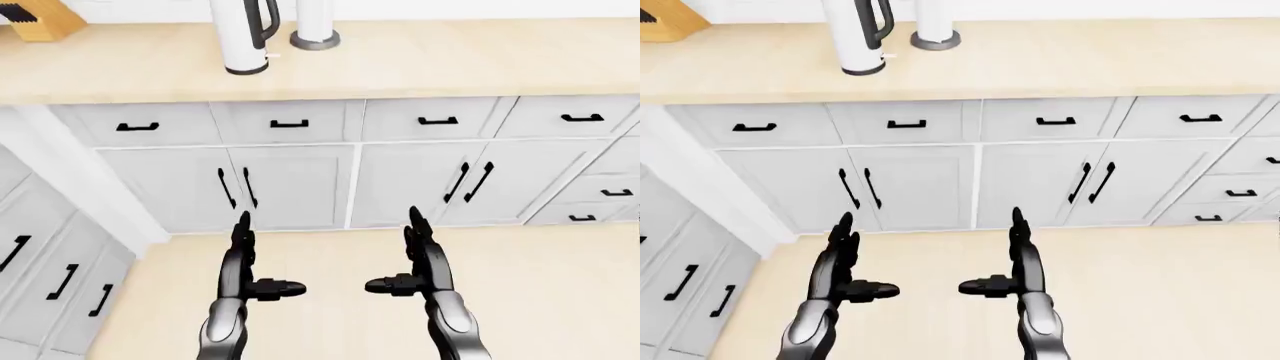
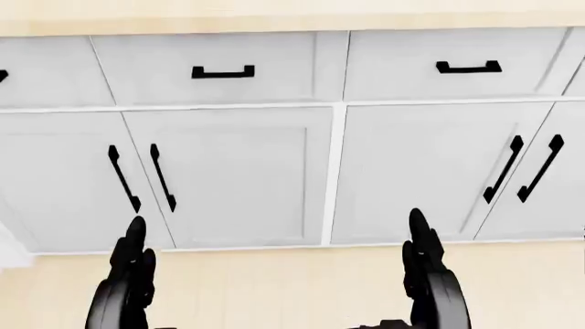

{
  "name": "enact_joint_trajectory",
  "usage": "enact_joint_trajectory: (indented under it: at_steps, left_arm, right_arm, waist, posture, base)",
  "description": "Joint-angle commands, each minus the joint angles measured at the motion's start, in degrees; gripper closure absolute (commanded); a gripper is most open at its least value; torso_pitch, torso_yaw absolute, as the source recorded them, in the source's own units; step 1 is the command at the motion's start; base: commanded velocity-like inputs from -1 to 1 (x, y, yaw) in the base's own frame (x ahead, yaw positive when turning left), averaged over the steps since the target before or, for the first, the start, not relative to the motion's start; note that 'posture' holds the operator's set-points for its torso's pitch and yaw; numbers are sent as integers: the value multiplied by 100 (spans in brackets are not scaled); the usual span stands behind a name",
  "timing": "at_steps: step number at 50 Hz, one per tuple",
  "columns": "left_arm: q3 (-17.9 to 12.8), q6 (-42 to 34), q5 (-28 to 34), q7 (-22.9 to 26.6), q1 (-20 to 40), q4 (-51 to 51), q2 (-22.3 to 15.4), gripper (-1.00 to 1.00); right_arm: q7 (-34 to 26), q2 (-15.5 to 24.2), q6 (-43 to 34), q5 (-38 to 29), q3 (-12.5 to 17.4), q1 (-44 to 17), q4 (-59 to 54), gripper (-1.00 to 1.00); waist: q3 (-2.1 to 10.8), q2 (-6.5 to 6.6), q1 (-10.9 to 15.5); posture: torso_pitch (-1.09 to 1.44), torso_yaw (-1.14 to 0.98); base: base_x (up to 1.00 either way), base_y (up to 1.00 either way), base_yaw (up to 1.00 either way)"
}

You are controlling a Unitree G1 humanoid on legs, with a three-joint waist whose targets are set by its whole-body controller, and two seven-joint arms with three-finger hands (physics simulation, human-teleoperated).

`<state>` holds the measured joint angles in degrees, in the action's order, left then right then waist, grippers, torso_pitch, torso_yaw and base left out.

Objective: Press down the lever to turn on the electric kettle.

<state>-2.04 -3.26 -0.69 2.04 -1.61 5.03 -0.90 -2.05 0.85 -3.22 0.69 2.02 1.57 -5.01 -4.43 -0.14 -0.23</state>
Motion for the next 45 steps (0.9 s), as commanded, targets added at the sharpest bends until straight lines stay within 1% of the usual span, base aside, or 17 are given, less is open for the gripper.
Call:
enact_joint_trajectory:
  at_steps: [1, 2, 3, 4, 5, 7, 8, 11, 12, 13, 17, 19, 21, 25, 31, 39, 45]
  left_arm:
    - [-3, 205, -1, 7, 141, -631, -35, -100]
    - [-11, 152, 0, 6, 141, -700, -35, -100]
    - [-20, 120, -4, 9, 129, -762, -35, -100]
    - [-27, 128, -5, 11, 124, -775, -33, -100]
    - [-23, 67, -5, 8, 100, -889, -28, -100]
    - [-29, 10, -5, 6, 91, -978, -27, -100]
    - [-37, -13, -8, 7, 96, -1008, -29, -100]
    - [-57, -136, -13, -7, 66, -1219, -31, -100]
    - [-77, -36, 8, -19, 69, -1134, -38, -100]
    - [-90, -266, 1, -30, 69, -1380, -50, -100]
    - [-140, -678, -1, -62, 8, -2004, -55, -100]
    - [-144, -760, 11, -72, -23, -2188, -43, -100]
    - [-146, -634, 13, -65, -29, -2127, -31, -100]
    - [-177, -1024, -8, -81, 8, -2657, -45, -100]
    - [-261, -1451, -20, -109, 78, -3267, -68, -100]
    - [-383, -2152, -49, -160, 237, -4120, -105, -100]
    - [-413, -2362, -75, -169, 298, -4378, -117, -100]
  right_arm:
    - [185, 41, 88, -78, 75, -157, 645, -100]
    - [196, 38, 49, -84, 75, -135, 729, -100]
    - [189, 42, 8, -72, 83, -119, 814, -100]
    - [193, 41, -42, -69, 87, -95, 925, -100]
    - [192, 45, -98, -49, 107, -94, 1018, -100]
    - [190, 42, -165, -56, 101, -83, 1144, -100]
    - [184, 45, -183, -61, 99, -86, 1177, -100]
    - [166, 42, -344, -75, 85, -59, 1462, -100]
    - [161, 45, -410, -89, 80, -61, 1558, -100]
    - [151, 50, -459, -87, 89, -86, 1599, -100]
    - [137, 56, -715, -101, 100, -147, 1888, -100]
    - [125, 58, -855, -88, 106, -162, 2086, -100]
    - [123, 80, -960, -107, 136, -206, 2239, -100]
    - [108, 125, -1227, -202, 157, -335, 2542, -100]
    - [54, 187, -1760, -587, 143, -550, 3160, -100]
    - [-24, 182, -2003, -735, 132, -683, 3422, -100]
    - [-87, 160, -2147, -775, 86, -722, 3646, -100]
  waist:
    - [5, -45, -12]
    - [207, -42, 12]
    - [360, -5, 42]
    - [249, -37, 54]
    - [104, -45, 39]
    - [389, -49, 48]
    - [418, -49, 50]
    - [434, -42, 49]
    - [445, -40, 51]
    - [448, -39, 52]
    - [480, -27, 42]
    - [494, -27, 42]
    - [498, -28, 50]
    - [528, -20, 52]
    - [502, -27, 54]
    - [471, -17, 47]
    - [445, -5, 50]
  posture:
    - [0, 0]
    - [0, 0]
    - [0, 0]
    - [0, 0]
    - [0, 0]
    - [0, 0]
    - [0, 0]
    - [0, 0]
    - [0, 0]
    - [0, 0]
    - [0, 0]
    - [0, 0]
    - [0, 0]
    - [0, 0]
    - [0, 0]
    - [0, 0]
    - [0, 0]
  base:
    - [0, 0, 0]
    - [0, 0, 0]
    - [0, 0, 0]
    - [0, 0, 0]
    - [0, 0, 0]
    - [0, 0, 0]
    - [0, 0, 0]
    - [0, 0, 0]
    - [0, 0, 0]
    - [0, 0, 0]
    - [0, 0, 0]
    - [0, 0, 0]
    - [0, 0, 0]
    - [0, 0, 0]
    - [0, 0, 0]
    - [0, 0, 0]
    - [0, 0, 0]
